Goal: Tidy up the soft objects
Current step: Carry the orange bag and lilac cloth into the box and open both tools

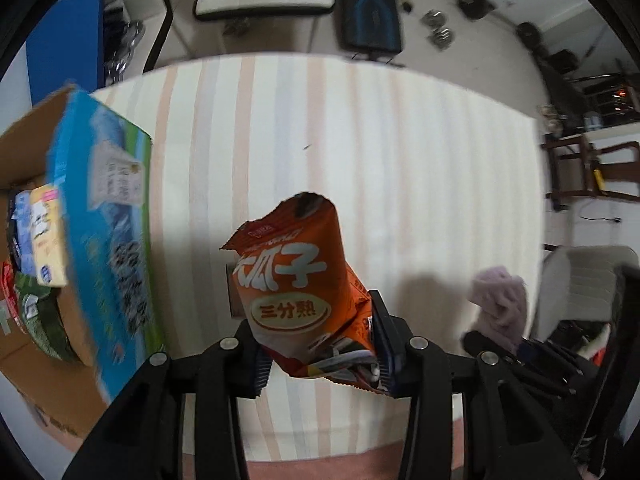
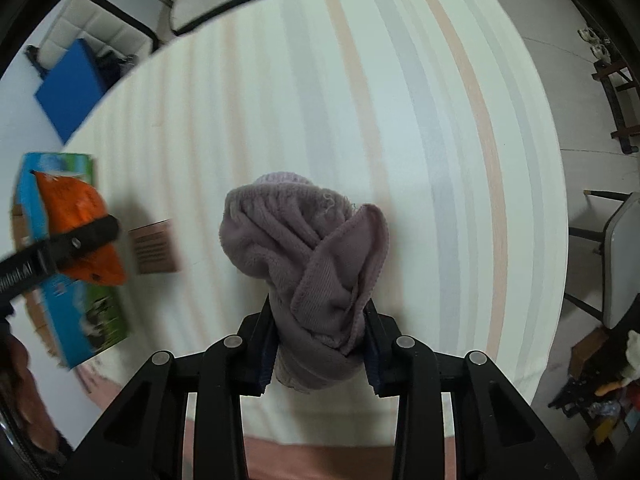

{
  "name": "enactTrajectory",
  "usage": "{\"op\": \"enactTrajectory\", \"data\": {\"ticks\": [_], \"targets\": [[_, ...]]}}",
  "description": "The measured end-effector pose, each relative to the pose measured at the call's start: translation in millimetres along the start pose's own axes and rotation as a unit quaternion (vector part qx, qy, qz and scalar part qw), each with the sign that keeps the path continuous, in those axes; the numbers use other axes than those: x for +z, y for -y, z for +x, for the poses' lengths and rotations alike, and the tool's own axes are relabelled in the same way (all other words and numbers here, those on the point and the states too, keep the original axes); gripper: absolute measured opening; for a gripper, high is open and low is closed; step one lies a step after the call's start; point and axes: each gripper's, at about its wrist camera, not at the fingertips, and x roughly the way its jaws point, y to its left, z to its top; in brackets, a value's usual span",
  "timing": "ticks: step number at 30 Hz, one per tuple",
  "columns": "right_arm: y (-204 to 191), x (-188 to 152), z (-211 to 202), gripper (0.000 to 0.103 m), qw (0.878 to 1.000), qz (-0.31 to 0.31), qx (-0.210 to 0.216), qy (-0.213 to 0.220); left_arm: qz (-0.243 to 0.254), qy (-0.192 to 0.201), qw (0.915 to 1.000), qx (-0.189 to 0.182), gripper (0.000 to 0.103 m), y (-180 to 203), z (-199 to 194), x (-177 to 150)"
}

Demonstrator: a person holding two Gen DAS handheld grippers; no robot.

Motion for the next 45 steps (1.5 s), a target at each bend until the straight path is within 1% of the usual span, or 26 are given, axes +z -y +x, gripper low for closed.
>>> {"op": "enactTrajectory", "data": {"ticks": [3, 6, 8, 10, 12, 15, 16, 18, 21, 23, 25, 26, 29, 31, 34, 35, 38, 39, 41, 43, 45], "targets": [[-19.3, -16.7, -26.8, 0.038, 1.0, -0.014, 0.02, 0.019, 0.014, 0.032, 0.9992, -0.021, 0.039, -9.0, -36.5, -20.1], [-50.7, -35.2, -56.8, 0.038, 0.998, -0.035, 0.04, 0.038, 0.019, 0.063, 0.9971, -0.038, 0.039, -30.1, -78.4, -35.8], [-79.2, -48.8, -76.3, 0.038, 0.996, -0.054, 0.051, 0.051, 0.02, 0.08, 0.9956, -0.044, 0.039, -47.6, -104.1, -45.3], [-104.7, -58.2, -92.0, 0.038, 0.994, -0.07, 0.063, 0.062, 0.02, 0.097, 0.9944, -0.036, 0.039, -71.7, -127.3, -53.5], [-136.3, -69.5, -105.1, 0.038, 0.991, -0.089, 0.073, 0.073, 0.016, 0.116, 0.9931, -0.012, 0.039, -101.1, -148.3, -59.9], [-187.5, -81.6, -115.1, 0.038, 0.986, -0.118, 0.083, 0.082, -0.003, 0.119, 0.9929, 0.009, 0.039, -145.5, -165.5, -68.7], [-204.4, -79.9, -117.8, 0.038, 0.985, -0.125, 0.088, 0.082, -0.01, 0.117, 0.9929, 0.017, 0.039, -162.5, -169.2, -72.6], [-234.4, -87.2, -111.8, 0.038, 0.983, -0.136, 0.09, 0.08, -0.025, 0.111, 0.9932, 0.025, 0.039, -189.4, -169.6, -73.4], [-274.0, -91.0, -91.4, 0.038, 0.983, -0.142, 0.091, 0.072, -0.044, 0.097, 0.9941, 0.024, 0.039, -225.5, -162.4, -77.8], [-296.9, -90.4, -74.1, 0.038, 0.984, -0.141, 0.086, 0.067, -0.055, 0.078, 0.9953, 0.011, 0.039, -241.0, -149.1, -73.1], [-319.0, -86.5, -50.9, 0.038, 0.985, -0.137, 0.083, 0.057, -0.076, 0.049, 0.9957, -0.016, 0.039, -258.6, -128.4, -72.0], [-328.3, -83.6, -37.9, 0.038, 0.986, -0.139, 0.069, 0.052, -0.09, 0.034, 0.9949, -0.033, 0.039, -269.1, -115.6, -69.9], [-342.3, -76.6, -9.1, 0.038, 0.988, -0.139, 0.044, 0.041, -0.11, -0.005, 0.9919, -0.063, 0.039, -289.5, -83.6, -62.0], [-345.7, -74.7, 8.1, 0.038, 0.99, -0.136, 0.028, 0.032, -0.114, -0.022, 0.9905, -0.073, 0.039, -295.7, -66.2, -58.7], [-348.3, -71.8, 30.8, 0.038, 0.991, -0.131, 0.012, 0.022, -0.11, -0.038, 0.9899, -0.081, 0.039, -297.4, -49.4, -55.7], [-348.5, -70.1, 37.2, 0.038, 0.992, -0.128, 0.009, 0.019, -0.107, -0.042, 0.9901, -0.081, 0.041, -296.1, -46.8, -55.4], [-350.3, -68.1, 46.8, 0.041, 0.992, -0.126, 0.004, 0.007, -0.103, -0.057, 0.9908, -0.067, 0.042, -293.8, -39.8, -53.5], [-350.6, -67.1, 50.1, 0.045, 0.992, -0.125, 0.005, 0.003, -0.102, -0.059, 0.991, -0.063, 0.042, -293.6, -39.1, -52.1], [-351.9, -67.5, 50.0, 0.057, 0.992, -0.125, -0.003, 0.005, -0.089, -0.058, 0.993, -0.052, 0.045, -289.5, -41.0, -51.1], [-355.4, -69.4, 46.7, 0.071, 0.992, -0.129, -0.008, 0.007, -0.077, -0.051, 0.9949, -0.04, 0.049, -288.0, -46.2, -50.6], [-359.4, -70.9, 43.8, 0.075, 0.991, -0.134, -0.021, 0.011, -0.068, -0.041, 0.9965, -0.025, 0.054, -285.8, -54.4, -50.3]]}}
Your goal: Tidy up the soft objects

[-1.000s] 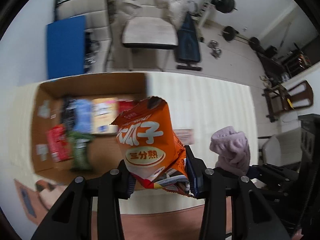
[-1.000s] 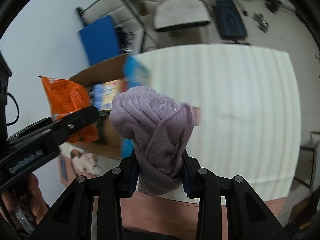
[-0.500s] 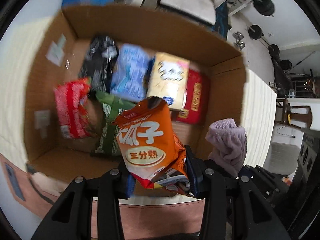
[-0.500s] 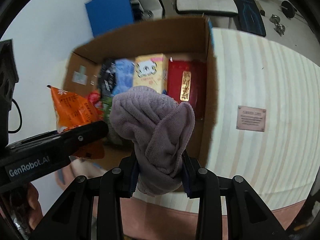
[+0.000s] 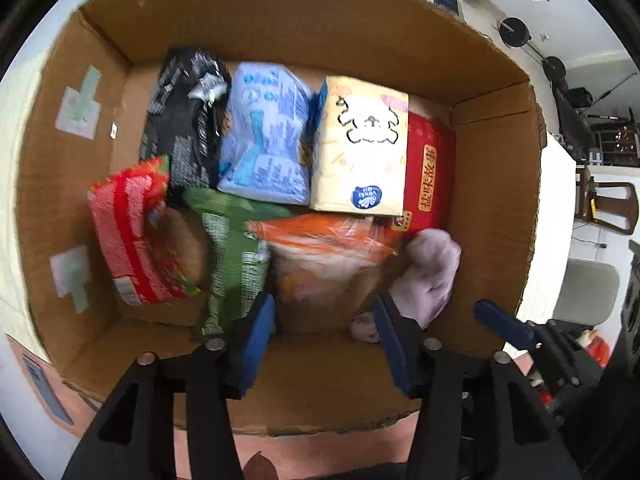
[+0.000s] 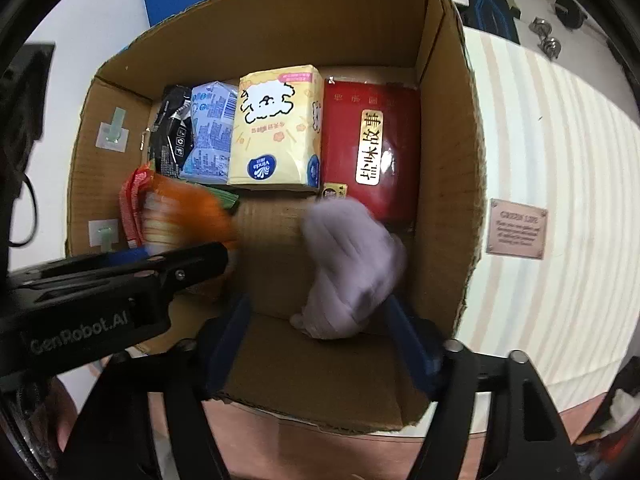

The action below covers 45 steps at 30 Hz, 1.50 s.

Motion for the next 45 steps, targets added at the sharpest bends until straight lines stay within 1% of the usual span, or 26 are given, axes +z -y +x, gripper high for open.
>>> {"op": "enactTrajectory", "data": {"ticks": [2, 3, 4, 5, 6, 8, 9, 10, 11, 13, 18, 23, 29, 35, 40, 45], "targets": [[-4.5, -0.3, -4.0, 0.076, 1.0, -0.004, -0.011, 0.005, 0.011, 0.017, 0.9996, 0.021, 0.071, 2.7, -9.6, -2.0], [-6.2, -0.9, -6.1, 0.079, 1.0, -0.004, -0.014, 0.004, 0.016, 0.025, 0.9991, 0.031, 0.075, 3.0, -14.6, -3.3], [-7.3, -1.6, -9.5, 0.083, 1.0, -0.004, -0.017, 0.006, 0.02, 0.032, 0.9985, 0.039, 0.085, 2.9, -18.9, -5.2], [-8.0, -0.7, -13.5, 0.085, 1.0, -0.005, -0.022, 0.008, 0.023, 0.042, 0.9978, 0.046, 0.09, 3.7, -25.4, -7.8], [-9.9, -1.1, -17.2, 0.087, 0.999, -0.007, -0.031, 0.012, 0.025, 0.048, 0.9973, 0.051, 0.091, 1.0, -29.6, -9.9], [-13.2, -2.2, -25.3, 0.088, 0.999, -0.011, -0.043, 0.021, 0.025, 0.063, 0.9958, 0.062, 0.091, -6.8, -39.3, -12.1], [-13.6, -2.8, -28.6, 0.091, 0.999, -0.011, -0.046, 0.024, 0.027, 0.074, 0.9945, 0.069, 0.092, -8.0, -45.4, -15.2], [-13.3, -3.6, -33.4, 0.096, 0.998, -0.01, -0.049, 0.028, 0.028, 0.086, 0.9927, 0.08, 0.097, -9.0, -51.4, -18.6], [-13.5, -4.8, -37.1, 0.099, 0.998, -0.011, -0.053, 0.034, 0.028, 0.092, 0.9916, 0.086, 0.099, -10.9, -56.1, -21.9], [-12.0, -8.4, -44.7, 0.103, 0.997, -0.011, -0.065, 0.043, 0.024, 0.107, 0.9894, 0.095, 0.099, -13.0, -61.5, -25.4], [-6.0, -19.0, -58.4, 0.103, 0.995, -0.007, -0.082, 0.059, 0.011, 0.128, 0.9864, 0.102, 0.1, -17.9, -67.8, -39.8], [-1.4, -31.0, -68.0, 0.103, 0.994, -0.002, -0.084, 0.069, 0.007, 0.148, 0.9831, 0.108, 0.1, -16.4, -83.2, -57.7], [-0.6, -56.1, -94.0, 0.103, 0.992, -0.001, -0.079, 0.096, 0.013, 0.193, 0.9745, 0.113, 0.1, -1.9, -109.0, -90.0], [-6.5, -96.0, -135.7, 0.103, 0.987, -0.01, -0.077, 0.139, 0.02, 0.23, 0.9669, 0.109, 0.1, 15.2, -138.8, -130.6], [-8.1, -138.5, -176.8, 0.103, 0.981, -0.012, -0.069, 0.178, 0.029, 0.273, 0.955, 0.113, 0.1, 29.2, -173.1, -172.4], [-5.0, -179.4, -217.8, 0.103, 0.976, -0.004, -0.049, 0.211, 0.034, 0.307, 0.9442, 0.116, 0.1, 41.3, -203.0, -210.5]]}}
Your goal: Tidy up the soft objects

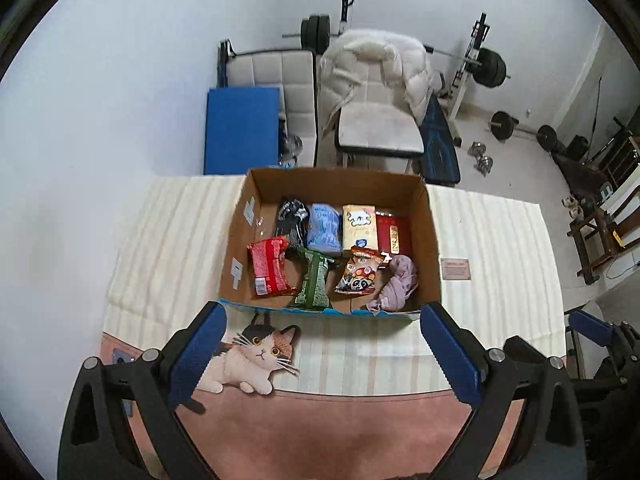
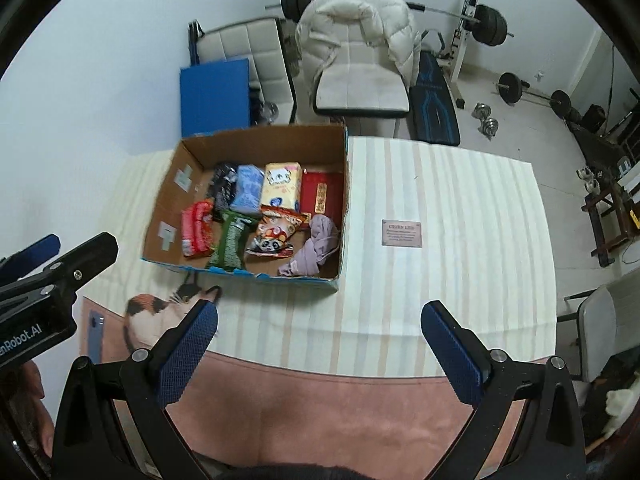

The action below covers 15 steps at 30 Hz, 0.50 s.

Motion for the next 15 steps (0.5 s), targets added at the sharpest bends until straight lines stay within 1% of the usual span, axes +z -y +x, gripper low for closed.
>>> {"op": "enactTrajectory", "data": {"ticks": [3, 7, 11, 15], "targets": [[2.9, -9.6, -31.0, 0.103, 1.0, 0.002, 0.001, 0.024, 0.001, 0.014, 0.9999, 0.0, 0.1, 3.7, -23.5, -6.8], [5.0, -19.5, -65.5, 0.103, 0.999, -0.001, -0.001, 0.052, 0.002, 0.018, 0.9998, -0.004, 0.1, 6.5, -42.6, -15.0], [4.3, -27.9, -91.2, 0.103, 0.998, -0.008, -0.002, 0.066, 0.004, 0.027, 0.9996, -0.011, 0.1, 9.3, -63.5, -22.7], [3.7, -36.1, -113.8, 0.103, 0.997, -0.014, -0.004, 0.081, 0.012, 0.039, 0.9991, -0.009, 0.1, 11.7, -82.6, -29.4]]}}
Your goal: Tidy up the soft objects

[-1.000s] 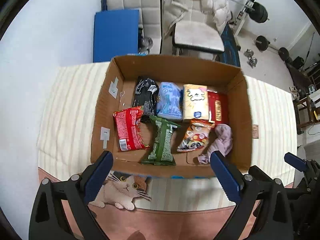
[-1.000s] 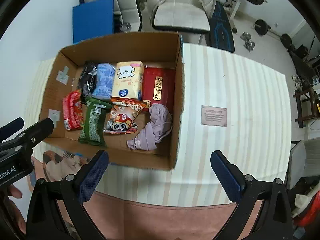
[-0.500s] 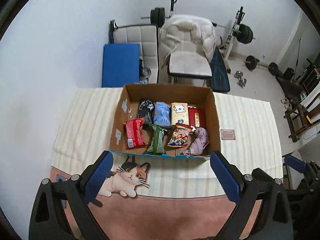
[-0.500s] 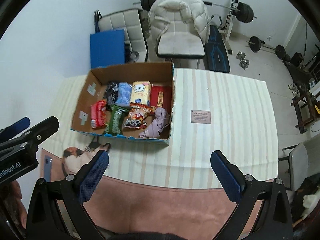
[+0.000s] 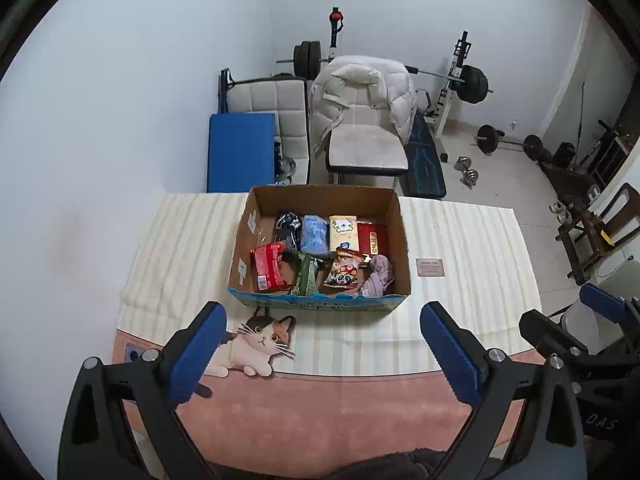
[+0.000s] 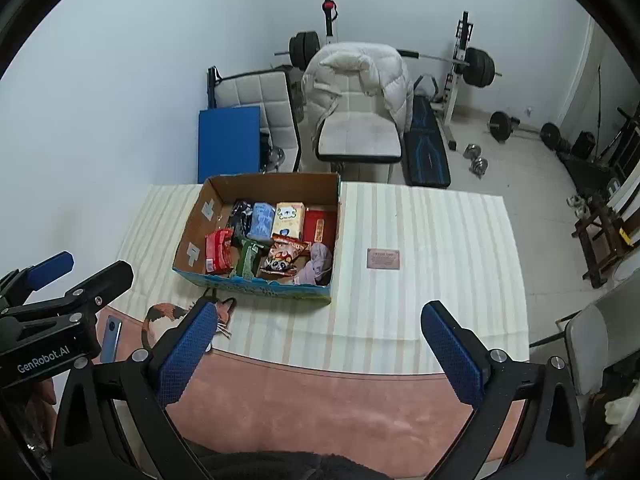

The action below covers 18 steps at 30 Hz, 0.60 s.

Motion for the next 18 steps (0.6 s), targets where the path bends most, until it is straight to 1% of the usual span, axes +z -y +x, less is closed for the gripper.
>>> {"op": "enactTrajectory", "data": {"ticks": [7, 12, 18], "targets": [[0.0, -6.8, -20.5, 0.103, 1.0, -0.003, -0.007, 0.01, -0.001, 0.008, 1.0, -0.004, 0.1, -0.1, -15.3, -8.6], [1.7, -6.5, -24.5, 0.103, 1.0, 0.004, -0.013, 0.016, -0.007, 0.006, 0.9999, -0.006, 0.1, -2.8, -14.2, -10.3], [3.6, -6.2, -27.6, 0.103, 0.999, 0.008, -0.026, 0.026, -0.011, 0.012, 0.9999, 0.001, 0.1, -3.7, -14.9, -10.7]]}}
